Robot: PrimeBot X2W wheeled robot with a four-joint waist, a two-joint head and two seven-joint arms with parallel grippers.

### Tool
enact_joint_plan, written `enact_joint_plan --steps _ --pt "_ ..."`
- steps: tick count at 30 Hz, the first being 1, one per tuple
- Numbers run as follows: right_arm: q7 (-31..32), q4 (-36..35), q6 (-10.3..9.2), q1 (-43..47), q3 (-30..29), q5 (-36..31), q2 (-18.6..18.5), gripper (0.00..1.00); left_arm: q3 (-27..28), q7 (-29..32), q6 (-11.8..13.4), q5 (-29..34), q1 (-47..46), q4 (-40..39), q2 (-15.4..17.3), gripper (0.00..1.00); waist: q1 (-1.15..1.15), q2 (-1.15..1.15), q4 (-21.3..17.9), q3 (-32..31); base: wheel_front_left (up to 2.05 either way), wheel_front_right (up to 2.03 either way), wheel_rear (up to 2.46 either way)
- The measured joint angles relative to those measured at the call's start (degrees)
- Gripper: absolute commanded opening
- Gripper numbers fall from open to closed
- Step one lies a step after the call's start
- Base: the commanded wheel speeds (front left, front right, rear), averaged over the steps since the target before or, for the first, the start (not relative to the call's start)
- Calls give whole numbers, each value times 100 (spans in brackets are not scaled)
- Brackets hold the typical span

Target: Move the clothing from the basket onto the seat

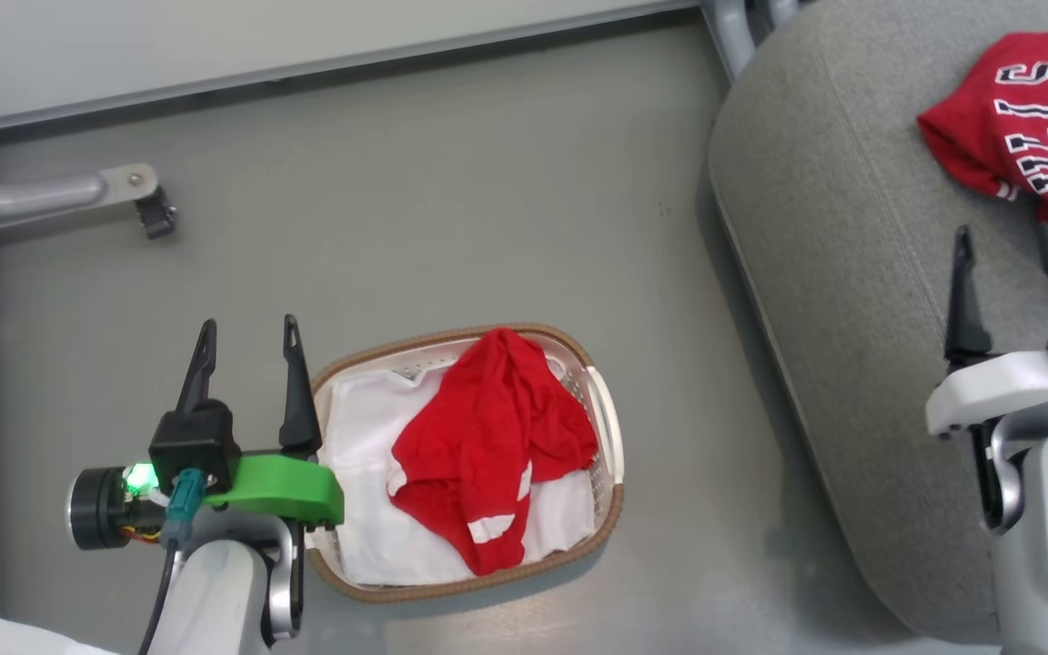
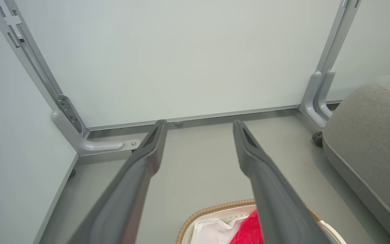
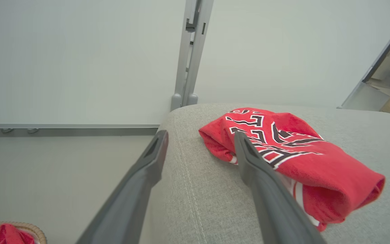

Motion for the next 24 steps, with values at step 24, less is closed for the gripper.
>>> enact_joint_plan --steps 24 --pt "0 109 0 1098 958 391 249 100 1140 0 -701 475 1347 4 -258 100 0 0 770 -1139 0 0 0"
